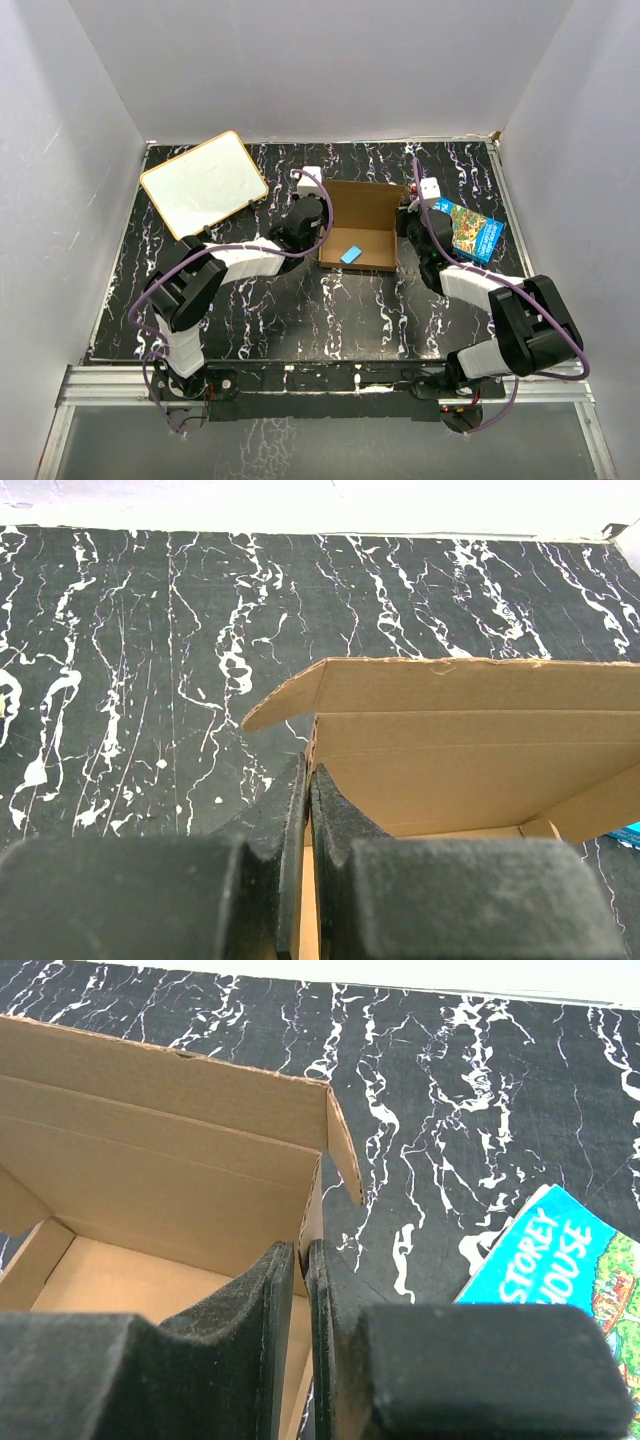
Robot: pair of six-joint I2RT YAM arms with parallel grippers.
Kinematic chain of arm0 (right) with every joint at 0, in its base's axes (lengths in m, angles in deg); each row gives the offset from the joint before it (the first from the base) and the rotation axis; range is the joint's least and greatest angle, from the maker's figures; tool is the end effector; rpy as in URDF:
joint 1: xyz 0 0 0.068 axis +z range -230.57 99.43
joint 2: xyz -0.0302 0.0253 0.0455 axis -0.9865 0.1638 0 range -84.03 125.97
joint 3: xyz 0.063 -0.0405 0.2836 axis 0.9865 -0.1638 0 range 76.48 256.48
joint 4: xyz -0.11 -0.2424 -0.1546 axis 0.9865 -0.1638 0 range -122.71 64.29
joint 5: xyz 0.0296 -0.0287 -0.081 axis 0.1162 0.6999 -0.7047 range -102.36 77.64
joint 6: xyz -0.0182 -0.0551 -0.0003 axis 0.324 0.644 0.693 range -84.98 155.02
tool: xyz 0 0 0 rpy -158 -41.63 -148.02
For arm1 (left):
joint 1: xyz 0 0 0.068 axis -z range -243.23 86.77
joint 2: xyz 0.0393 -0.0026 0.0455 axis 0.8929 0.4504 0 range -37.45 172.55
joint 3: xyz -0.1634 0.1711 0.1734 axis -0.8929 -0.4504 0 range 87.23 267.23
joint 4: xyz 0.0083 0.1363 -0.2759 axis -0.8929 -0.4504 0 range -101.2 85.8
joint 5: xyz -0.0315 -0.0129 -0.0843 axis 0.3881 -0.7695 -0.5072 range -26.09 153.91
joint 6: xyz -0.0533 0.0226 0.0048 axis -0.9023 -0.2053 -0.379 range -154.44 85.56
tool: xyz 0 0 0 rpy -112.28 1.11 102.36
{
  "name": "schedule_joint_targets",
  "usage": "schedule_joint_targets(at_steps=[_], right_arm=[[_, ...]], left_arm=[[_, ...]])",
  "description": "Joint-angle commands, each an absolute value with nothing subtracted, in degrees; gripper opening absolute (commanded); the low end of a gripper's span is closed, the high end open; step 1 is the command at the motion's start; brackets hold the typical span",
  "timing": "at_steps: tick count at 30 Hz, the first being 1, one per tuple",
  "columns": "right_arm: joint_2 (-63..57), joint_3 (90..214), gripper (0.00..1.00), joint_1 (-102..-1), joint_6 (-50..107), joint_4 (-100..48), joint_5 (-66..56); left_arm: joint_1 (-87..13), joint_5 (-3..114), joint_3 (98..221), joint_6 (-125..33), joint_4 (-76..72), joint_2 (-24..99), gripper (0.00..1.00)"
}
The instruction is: Fold the paper box
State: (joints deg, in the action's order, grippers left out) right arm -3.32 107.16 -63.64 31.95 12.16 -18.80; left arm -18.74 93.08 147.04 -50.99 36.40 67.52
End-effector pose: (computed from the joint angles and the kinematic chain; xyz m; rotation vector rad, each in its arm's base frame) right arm 0.3089 0.0893 0.1838 -0.1348 1.7792 0.1514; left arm 0.3377 -0.3035 0.2140 0.0132 1.6549 -0.3940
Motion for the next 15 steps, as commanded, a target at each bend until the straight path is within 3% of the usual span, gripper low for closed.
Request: schedule_joint_targets(at_steps=[1,15], right_arm=[[-5.8,105.5,0.18,-62.6,31.0,15.0,-14.6],[-10.2,103.5,0.22,-62.6,29.4,8.5,-10.6]], left_arm=[[-16.7,93.3,144.7,-52.3,36.0,64.6,0.00],[-13.9,96.4,140.5,-52.8,37.1,62.8,0.00]])
